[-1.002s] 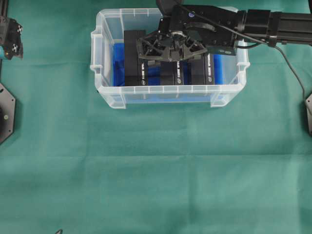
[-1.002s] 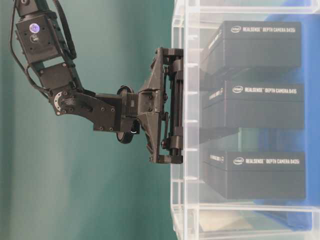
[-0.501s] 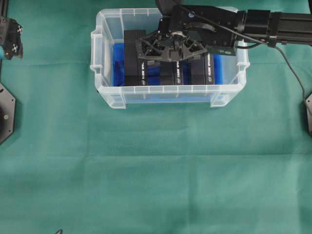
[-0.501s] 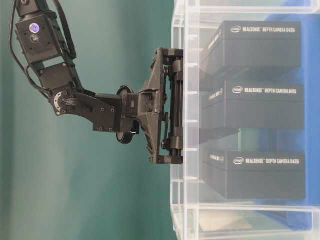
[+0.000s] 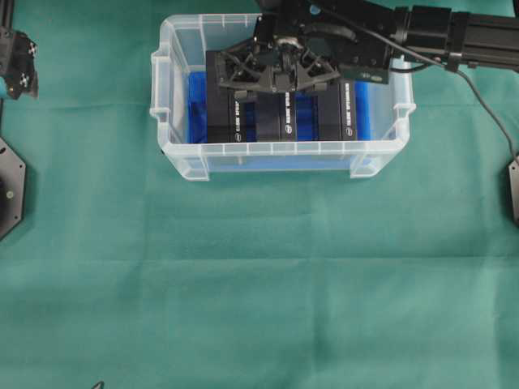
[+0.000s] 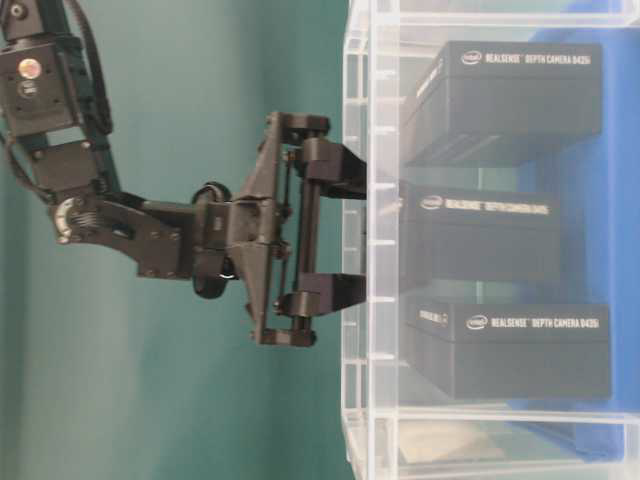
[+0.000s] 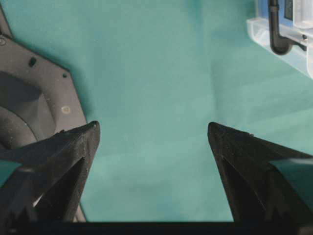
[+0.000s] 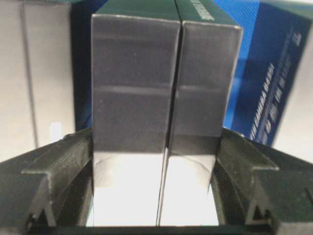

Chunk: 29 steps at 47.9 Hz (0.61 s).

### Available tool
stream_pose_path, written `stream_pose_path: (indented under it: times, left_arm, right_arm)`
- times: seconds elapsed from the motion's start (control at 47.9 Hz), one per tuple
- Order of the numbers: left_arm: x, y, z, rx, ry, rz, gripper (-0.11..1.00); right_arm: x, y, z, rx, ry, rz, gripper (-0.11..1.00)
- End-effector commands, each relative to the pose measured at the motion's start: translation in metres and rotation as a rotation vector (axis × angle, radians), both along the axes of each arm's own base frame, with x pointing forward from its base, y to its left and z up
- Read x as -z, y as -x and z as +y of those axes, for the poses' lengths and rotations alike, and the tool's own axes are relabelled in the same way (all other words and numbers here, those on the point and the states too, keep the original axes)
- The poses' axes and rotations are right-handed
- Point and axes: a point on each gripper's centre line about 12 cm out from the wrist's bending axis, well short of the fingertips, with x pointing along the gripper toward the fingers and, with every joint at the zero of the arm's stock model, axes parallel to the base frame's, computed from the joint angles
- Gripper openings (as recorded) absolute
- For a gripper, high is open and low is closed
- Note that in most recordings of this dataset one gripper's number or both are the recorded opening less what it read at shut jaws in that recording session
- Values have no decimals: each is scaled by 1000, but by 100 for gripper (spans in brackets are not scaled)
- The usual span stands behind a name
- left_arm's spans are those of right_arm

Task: Take out the box from the case.
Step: 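Lift the middle box up out of the bin with the right gripper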

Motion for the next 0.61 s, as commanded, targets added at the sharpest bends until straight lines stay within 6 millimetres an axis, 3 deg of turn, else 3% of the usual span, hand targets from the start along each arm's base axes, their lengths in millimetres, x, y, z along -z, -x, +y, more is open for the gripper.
stream_pose_path:
  times: [0.0, 0.585]
  left_arm:
    - [-4, 0, 0, 1, -7, -15, 92]
    - [-4, 0, 0, -3, -5, -15, 92]
  right_arm:
    - [-43, 5, 1, 3, 19, -68, 66]
    - [-119, 33, 8, 12, 45, -124, 66]
